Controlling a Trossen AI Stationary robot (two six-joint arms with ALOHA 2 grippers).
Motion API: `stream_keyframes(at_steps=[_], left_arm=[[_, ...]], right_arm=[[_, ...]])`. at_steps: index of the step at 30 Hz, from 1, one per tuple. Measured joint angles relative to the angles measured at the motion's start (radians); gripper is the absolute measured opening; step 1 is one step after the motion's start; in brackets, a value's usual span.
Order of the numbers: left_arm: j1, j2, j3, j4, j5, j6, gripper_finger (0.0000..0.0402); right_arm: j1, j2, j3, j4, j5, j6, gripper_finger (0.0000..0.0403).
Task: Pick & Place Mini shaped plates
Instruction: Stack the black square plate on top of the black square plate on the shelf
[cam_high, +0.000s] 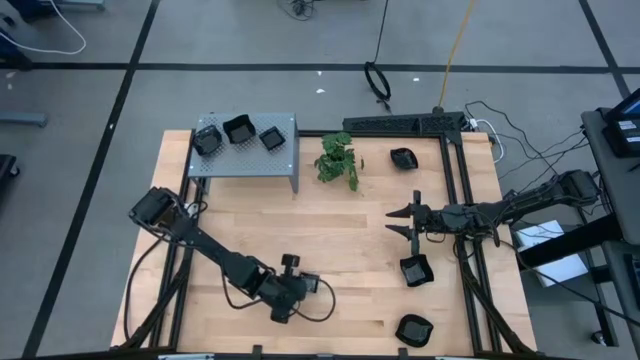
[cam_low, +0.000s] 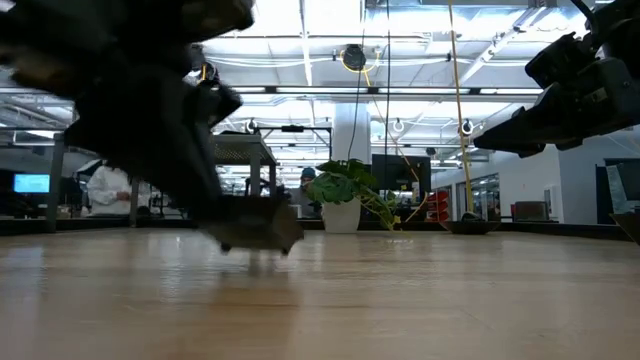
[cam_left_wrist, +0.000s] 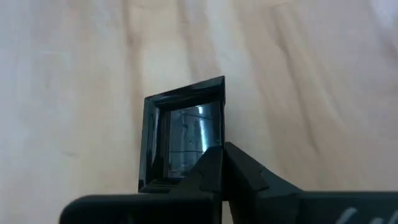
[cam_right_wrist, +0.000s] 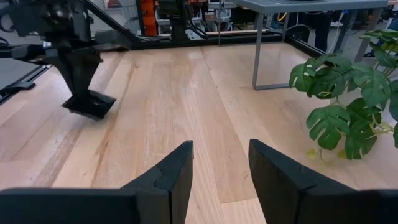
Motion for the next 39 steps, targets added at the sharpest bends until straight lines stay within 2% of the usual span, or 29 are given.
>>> stream_keyframes(at_steps=[4, 7, 13, 18, 25, 32, 39], left_arm=[[0.025, 0.000, 0.107, -0.175, -0.058, 0.019, 0.0016], [0.053, 0.000, 0.197, -0.334, -0.116, 0.040, 0.0009], [0.138, 0.000, 0.400, -0.670, -0.258, 0.055, 0.0014], [0.236, -0.033, 0.508, -0.827, -0.325, 0.086, 0.0005], [0.408, -0.196, 0.496, -0.859, -0.325, 0.147, 0.0014], [0.608, -0.358, 0.423, -0.886, -0.327, 0.168, 0.0009], [0.804, -0.402, 0.318, -0.823, -0.299, 0.253, 0.0005]], right_arm=[[0.000, 0.000, 0.000, 0.000, 0.000, 0.000, 0.0144], [0.000, 0.000, 0.000, 0.000, 0.000, 0.000, 0.0145], [0.000, 0.000, 0.000, 0.000, 0.000, 0.000, 0.0144], [0.000, 0.000, 0.000, 0.000, 0.000, 0.000, 0.0145], [0.000, 0.000, 0.000, 0.000, 0.000, 0.000, 0.0146], [0.000, 0.000, 0.000, 0.000, 0.000, 0.000, 0.0146], [0.000, 0.000, 0.000, 0.000, 0.000, 0.000, 0.0146]])
